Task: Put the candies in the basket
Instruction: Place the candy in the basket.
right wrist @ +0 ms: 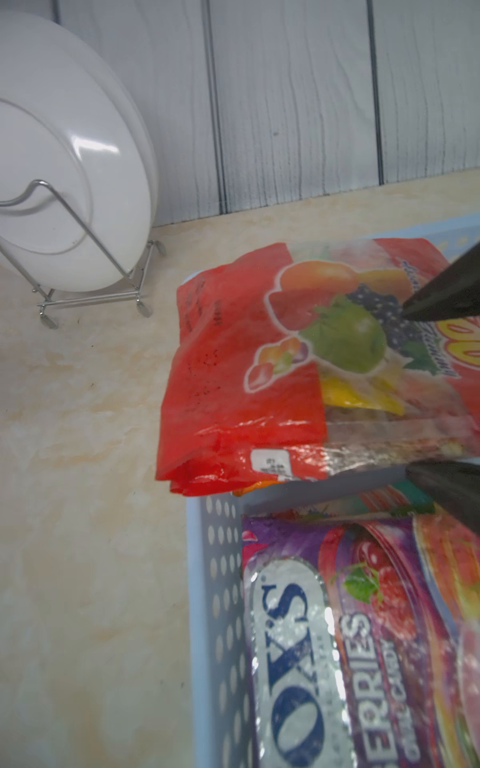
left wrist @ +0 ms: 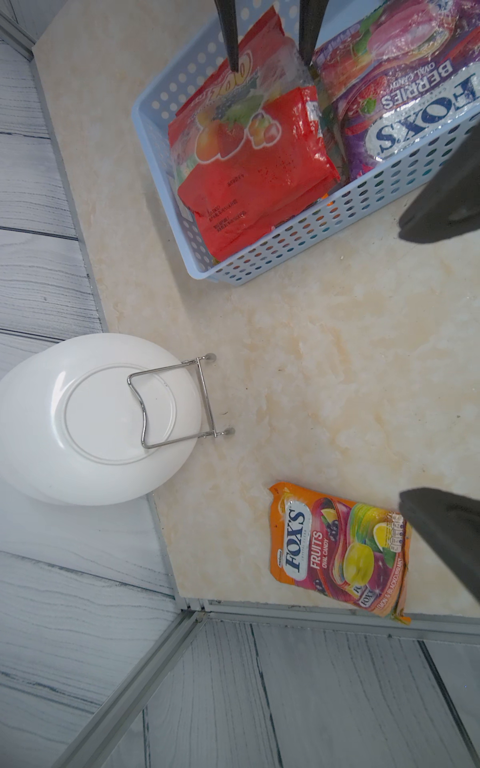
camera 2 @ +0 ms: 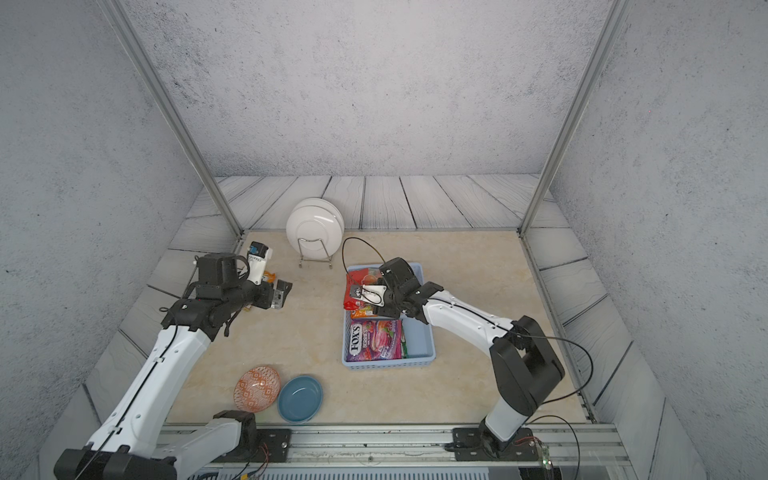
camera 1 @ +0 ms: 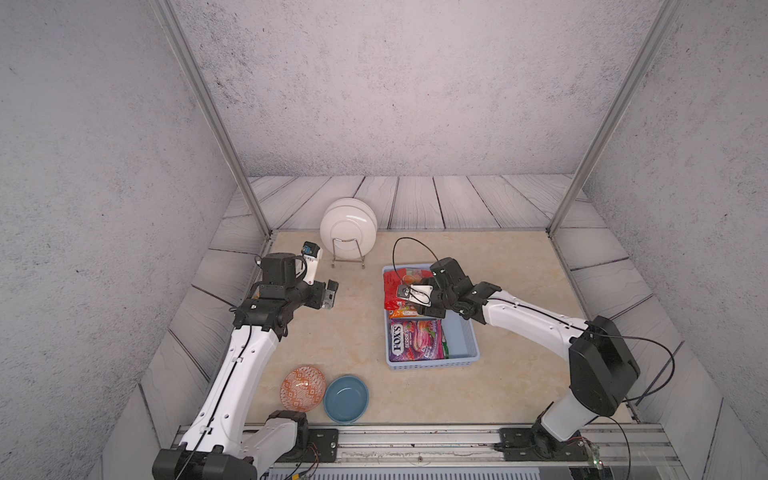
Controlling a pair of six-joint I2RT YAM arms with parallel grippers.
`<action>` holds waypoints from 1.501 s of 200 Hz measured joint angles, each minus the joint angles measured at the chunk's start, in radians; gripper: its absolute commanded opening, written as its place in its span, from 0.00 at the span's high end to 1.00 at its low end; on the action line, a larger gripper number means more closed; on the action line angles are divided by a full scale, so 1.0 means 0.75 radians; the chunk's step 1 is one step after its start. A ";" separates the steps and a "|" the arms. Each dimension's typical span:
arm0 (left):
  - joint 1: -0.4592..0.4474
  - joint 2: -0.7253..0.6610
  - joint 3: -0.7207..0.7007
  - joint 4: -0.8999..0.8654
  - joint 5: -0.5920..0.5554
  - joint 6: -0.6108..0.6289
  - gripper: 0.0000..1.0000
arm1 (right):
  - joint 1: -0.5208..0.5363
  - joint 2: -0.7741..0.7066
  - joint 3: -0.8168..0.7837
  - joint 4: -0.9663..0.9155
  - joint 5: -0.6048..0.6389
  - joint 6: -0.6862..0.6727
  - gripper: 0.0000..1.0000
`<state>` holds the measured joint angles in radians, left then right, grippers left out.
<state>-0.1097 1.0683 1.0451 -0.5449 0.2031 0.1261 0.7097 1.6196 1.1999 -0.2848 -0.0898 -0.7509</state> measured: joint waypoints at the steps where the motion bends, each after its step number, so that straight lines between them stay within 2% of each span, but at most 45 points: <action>1: 0.000 0.000 0.000 0.000 0.000 0.000 0.01 | 0.000 -0.002 0.006 -0.007 -0.001 0.008 0.38; 38: 0.000 0.004 0.002 -0.001 0.001 -0.001 0.01 | 0.000 -0.006 0.173 -0.124 -0.053 0.244 0.34; 71: 0.000 0.012 0.002 -0.002 0.005 -0.004 0.01 | 0.000 0.001 0.199 -0.090 -0.058 0.513 0.19; 111: 0.000 0.018 0.007 -0.006 0.007 -0.005 0.01 | 0.011 0.149 0.356 -0.078 0.063 0.809 0.19; 154: 0.000 0.018 0.010 -0.007 0.009 -0.005 0.01 | 0.016 0.278 0.421 -0.075 0.158 0.988 0.19; 182: 0.000 0.019 0.012 -0.010 0.008 -0.005 0.01 | 0.023 0.376 0.444 -0.112 0.198 1.037 0.20; 215: 0.000 0.019 0.012 -0.009 0.009 -0.005 0.01 | 0.025 0.425 0.442 -0.123 0.226 1.015 0.21; 300: 0.000 0.019 0.012 -0.006 0.009 -0.005 0.01 | 0.025 0.452 0.444 -0.098 0.227 0.712 0.22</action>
<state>-0.1097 1.0828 1.0542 -0.5495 0.2096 0.1226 0.7284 1.9583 1.5326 -0.3584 0.0807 -0.2169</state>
